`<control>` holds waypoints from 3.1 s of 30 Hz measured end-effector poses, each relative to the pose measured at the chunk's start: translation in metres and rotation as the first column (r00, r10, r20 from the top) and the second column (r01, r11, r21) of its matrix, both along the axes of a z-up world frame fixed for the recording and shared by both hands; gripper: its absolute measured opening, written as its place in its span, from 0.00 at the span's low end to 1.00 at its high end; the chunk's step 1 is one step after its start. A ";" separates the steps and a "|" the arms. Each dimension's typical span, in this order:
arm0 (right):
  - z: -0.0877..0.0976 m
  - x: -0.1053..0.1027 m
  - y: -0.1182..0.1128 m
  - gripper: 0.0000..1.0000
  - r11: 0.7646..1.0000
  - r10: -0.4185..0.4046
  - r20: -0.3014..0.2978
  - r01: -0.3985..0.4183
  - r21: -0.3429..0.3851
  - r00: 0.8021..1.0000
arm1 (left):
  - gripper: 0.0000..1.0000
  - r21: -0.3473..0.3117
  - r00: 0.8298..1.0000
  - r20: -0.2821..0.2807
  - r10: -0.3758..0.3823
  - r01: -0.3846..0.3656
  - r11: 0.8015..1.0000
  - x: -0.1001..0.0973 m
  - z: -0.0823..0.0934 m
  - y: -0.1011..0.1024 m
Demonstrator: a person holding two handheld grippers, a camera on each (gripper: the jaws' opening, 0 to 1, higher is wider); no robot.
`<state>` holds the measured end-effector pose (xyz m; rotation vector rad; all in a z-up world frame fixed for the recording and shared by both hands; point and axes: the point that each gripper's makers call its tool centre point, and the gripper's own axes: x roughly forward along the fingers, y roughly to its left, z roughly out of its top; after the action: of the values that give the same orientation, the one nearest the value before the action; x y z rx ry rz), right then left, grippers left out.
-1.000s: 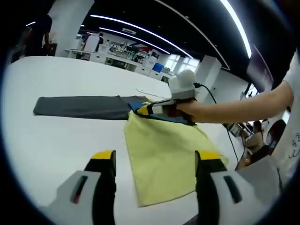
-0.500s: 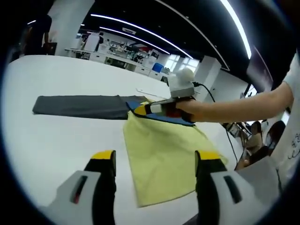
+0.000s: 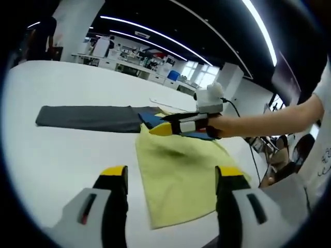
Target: Fold the garment on the visible template until the final outline fits inside the template.
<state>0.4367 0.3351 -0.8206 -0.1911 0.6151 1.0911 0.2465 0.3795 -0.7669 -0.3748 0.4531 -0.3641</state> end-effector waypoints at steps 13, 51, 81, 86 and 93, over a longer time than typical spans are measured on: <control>0.014 0.010 -0.049 0.99 0.997 -0.079 0.004 0.079 0.010 0.997 | 0.65 -0.007 1.000 -0.001 0.005 -0.005 1.000 0.000 0.000 -0.001; 0.109 -0.084 -0.180 0.99 0.936 -0.306 0.097 0.280 0.212 0.947 | 0.56 0.220 0.928 -0.022 0.371 -0.358 0.908 0.087 -0.009 0.210; 0.117 -0.107 -0.238 0.92 0.898 -0.402 0.043 0.384 0.213 0.915 | 0.07 0.458 0.795 -0.138 0.590 -0.477 0.750 0.101 -0.074 0.293; 0.115 -0.111 -0.246 0.90 0.892 -0.415 0.037 0.398 0.213 0.909 | 0.00 0.413 0.791 -0.209 0.575 -0.462 0.785 0.114 -0.075 0.293; 0.116 -0.111 -0.247 0.88 0.883 -0.424 0.028 0.406 0.237 0.905 | 0.00 0.393 0.868 -0.169 0.467 -0.375 0.840 0.129 -0.041 0.250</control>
<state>0.3260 0.0881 -0.7050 0.0952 0.4287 0.7224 0.3759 0.6294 -0.8083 -0.1652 0.6620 0.2081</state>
